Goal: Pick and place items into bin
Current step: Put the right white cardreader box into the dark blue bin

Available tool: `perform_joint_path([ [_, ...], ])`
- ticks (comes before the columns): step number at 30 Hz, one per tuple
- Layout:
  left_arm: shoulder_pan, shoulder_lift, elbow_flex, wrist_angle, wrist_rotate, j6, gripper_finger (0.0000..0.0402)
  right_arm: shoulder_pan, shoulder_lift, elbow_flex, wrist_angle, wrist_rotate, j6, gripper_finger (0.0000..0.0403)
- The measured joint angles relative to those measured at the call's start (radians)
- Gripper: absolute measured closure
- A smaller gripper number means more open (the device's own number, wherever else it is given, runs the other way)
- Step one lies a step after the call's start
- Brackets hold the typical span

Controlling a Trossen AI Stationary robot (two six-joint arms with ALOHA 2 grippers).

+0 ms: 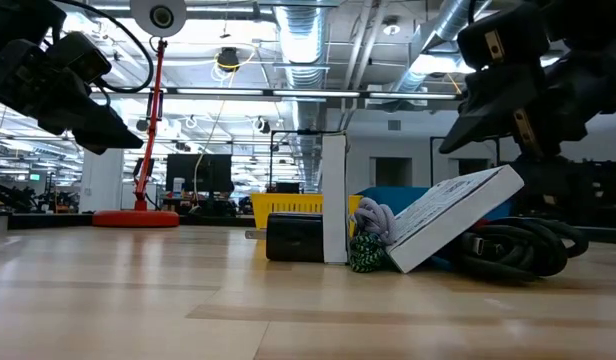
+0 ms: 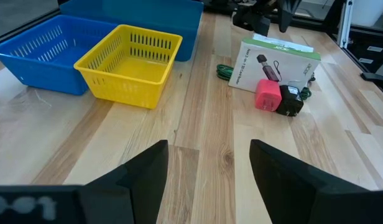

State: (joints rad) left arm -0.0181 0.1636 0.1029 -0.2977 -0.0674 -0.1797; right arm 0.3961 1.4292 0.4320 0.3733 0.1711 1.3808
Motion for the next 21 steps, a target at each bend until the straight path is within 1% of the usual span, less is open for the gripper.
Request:
perform_joint_path([
  [21, 0.000, 0.000, 0.000, 0.000, 0.000, 0.000, 0.0187, -0.013, 0.000, 0.000, -0.022, -0.002, 0.008, 0.0163],
])
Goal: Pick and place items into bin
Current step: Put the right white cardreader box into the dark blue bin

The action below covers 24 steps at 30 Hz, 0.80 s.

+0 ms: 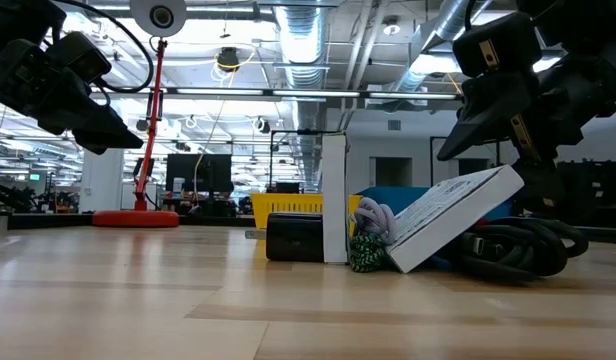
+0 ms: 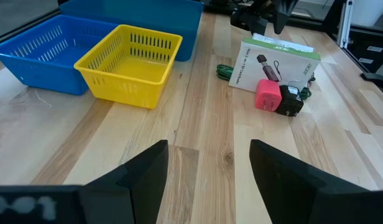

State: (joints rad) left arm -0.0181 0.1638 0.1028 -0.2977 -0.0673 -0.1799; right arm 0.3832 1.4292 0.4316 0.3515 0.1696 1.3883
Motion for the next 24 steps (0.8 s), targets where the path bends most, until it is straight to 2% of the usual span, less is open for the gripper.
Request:
perform_joint_path([
  [24, 0.000, 0.000, 0.000, 0.000, 0.000, 0.000, 0.0187, -0.013, 0.000, 0.000, -0.026, 0.011, 0.000, 0.0163],
])
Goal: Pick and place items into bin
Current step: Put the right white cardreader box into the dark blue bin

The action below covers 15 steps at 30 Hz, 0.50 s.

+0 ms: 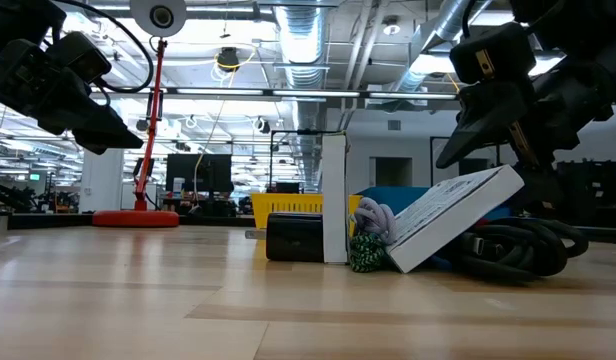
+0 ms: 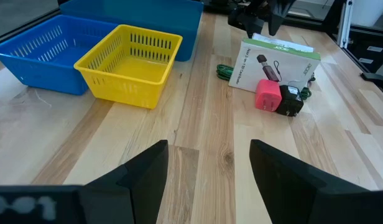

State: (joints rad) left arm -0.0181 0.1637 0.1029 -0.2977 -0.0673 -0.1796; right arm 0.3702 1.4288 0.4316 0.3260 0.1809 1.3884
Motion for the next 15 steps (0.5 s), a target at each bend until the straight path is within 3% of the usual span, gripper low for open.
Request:
perform_joint_path([
  [15, 0.000, 0.000, 0.000, 0.000, 0.000, 0.000, 0.0187, 0.000, 0.000, 0.000, 0.004, 0.001, 0.027, 0.0163],
])
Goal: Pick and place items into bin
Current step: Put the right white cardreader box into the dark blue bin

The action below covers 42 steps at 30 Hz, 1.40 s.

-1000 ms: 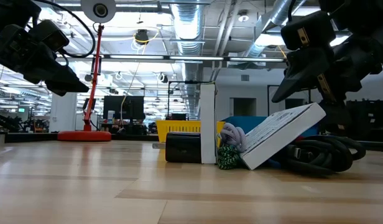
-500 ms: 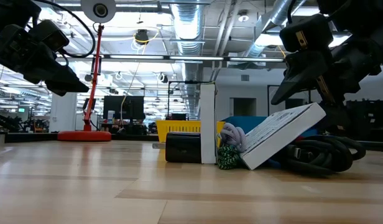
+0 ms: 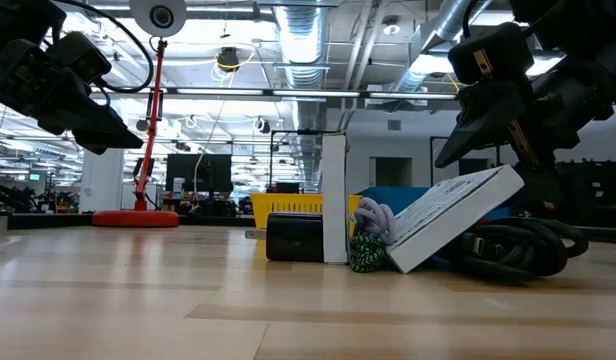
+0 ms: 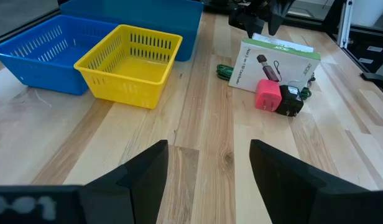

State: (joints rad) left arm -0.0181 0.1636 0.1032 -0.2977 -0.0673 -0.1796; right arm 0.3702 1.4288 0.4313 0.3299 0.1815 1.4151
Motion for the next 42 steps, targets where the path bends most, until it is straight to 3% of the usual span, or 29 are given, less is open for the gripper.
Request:
perform_joint_path([
  [21, 0.000, 0.000, 0.000, 0.000, 0.000, 0.000, 0.0187, 0.000, 0.037, 0.043, -0.012, 0.002, -0.004, 0.0163],
  [28, 0.000, 0.000, 0.000, 0.000, 0.000, 0.000, 0.0187, -0.033, 0.139, 0.042, 0.136, -0.091, -0.003, 0.0163],
  [42, 0.000, 0.000, 0.000, 0.000, 0.000, 0.000, 0.0187, -0.065, 0.140, 0.042, 0.135, -0.132, -0.008, 0.0164],
])
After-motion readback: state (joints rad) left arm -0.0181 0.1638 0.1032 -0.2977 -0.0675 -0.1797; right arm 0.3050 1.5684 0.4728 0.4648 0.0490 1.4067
